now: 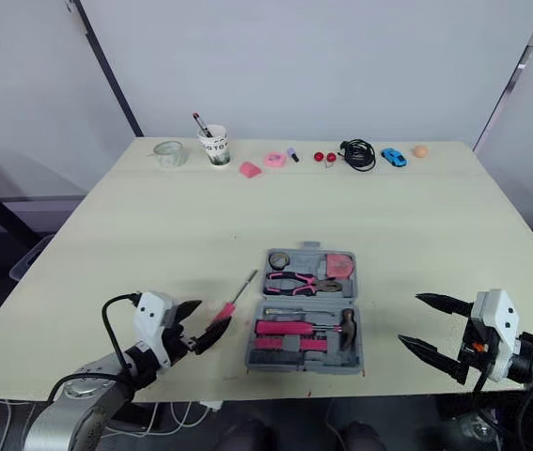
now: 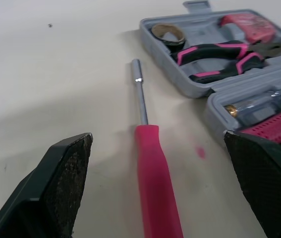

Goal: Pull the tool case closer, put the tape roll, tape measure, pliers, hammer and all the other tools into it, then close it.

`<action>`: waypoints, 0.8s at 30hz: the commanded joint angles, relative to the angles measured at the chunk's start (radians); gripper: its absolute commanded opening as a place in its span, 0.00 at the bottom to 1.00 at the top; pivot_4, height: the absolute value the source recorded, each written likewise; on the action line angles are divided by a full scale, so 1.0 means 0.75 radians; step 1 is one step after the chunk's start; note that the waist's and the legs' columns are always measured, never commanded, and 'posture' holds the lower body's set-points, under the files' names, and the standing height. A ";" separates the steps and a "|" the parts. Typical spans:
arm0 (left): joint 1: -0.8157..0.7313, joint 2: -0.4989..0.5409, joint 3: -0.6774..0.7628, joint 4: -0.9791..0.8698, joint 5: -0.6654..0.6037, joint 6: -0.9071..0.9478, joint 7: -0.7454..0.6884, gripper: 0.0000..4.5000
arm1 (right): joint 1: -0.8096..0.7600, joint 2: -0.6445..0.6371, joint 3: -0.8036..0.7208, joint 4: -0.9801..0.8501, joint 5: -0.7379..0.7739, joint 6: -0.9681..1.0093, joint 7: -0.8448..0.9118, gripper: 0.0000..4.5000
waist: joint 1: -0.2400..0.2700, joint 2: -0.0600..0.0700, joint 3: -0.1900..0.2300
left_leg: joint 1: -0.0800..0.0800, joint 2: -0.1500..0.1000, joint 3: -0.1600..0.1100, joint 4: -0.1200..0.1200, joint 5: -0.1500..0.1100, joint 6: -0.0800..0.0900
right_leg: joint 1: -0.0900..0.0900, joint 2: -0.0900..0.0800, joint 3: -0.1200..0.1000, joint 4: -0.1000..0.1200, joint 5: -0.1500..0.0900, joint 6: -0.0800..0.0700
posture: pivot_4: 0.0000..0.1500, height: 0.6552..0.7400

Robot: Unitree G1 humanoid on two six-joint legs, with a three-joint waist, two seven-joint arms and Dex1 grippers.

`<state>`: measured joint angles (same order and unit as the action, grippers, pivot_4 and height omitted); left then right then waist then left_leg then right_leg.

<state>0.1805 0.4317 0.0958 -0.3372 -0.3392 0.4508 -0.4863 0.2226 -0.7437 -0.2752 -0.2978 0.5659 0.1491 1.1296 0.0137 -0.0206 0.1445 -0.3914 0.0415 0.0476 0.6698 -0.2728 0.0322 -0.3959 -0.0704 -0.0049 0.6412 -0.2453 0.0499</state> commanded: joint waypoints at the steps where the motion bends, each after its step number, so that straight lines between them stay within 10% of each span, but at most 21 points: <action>1: -0.041 -0.019 -0.053 -0.045 0.061 0.056 0.085 1.00 | -0.075 -0.013 0.054 -0.073 0.014 -0.009 0.039 0.96 | 0.001 0.000 0.000 | 0.000 0.000 0.000 0.000 0.000 0.000 | 0.000 0.000 0.000 0.000 0.000 0.000 | 1.00 1.00; 19: -0.225 -0.063 -0.152 0.098 0.175 0.217 0.179 1.00 | -0.191 0.006 0.165 -0.151 0.011 0.038 -0.010 0.96 | 0.001 -0.001 0.000 | -0.001 -0.001 -0.002 0.000 0.000 0.000 | 0.000 0.000 -0.001 0.000 0.000 0.000 | 1.00 1.00; 24: -0.239 -0.071 -0.177 0.110 0.184 0.224 0.172 0.64 | -0.215 0.004 0.177 -0.158 0.008 0.058 -0.028 1.00 | 0.001 -0.001 0.000 | -0.001 -0.001 -0.002 0.000 0.000 0.000 | 0.000 0.000 -0.001 0.000 0.000 0.001 | 1.00 1.00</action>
<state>0.0061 0.3829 -0.0192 -0.2518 -0.2107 0.6249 -0.3515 0.0748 -0.7386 -0.1338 -0.3818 0.5575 0.1910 1.1161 0.0142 -0.0214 0.1447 -0.3921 0.0405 0.0463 0.6701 -0.2727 0.0323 -0.3959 -0.0705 -0.0054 0.6415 -0.2450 0.0503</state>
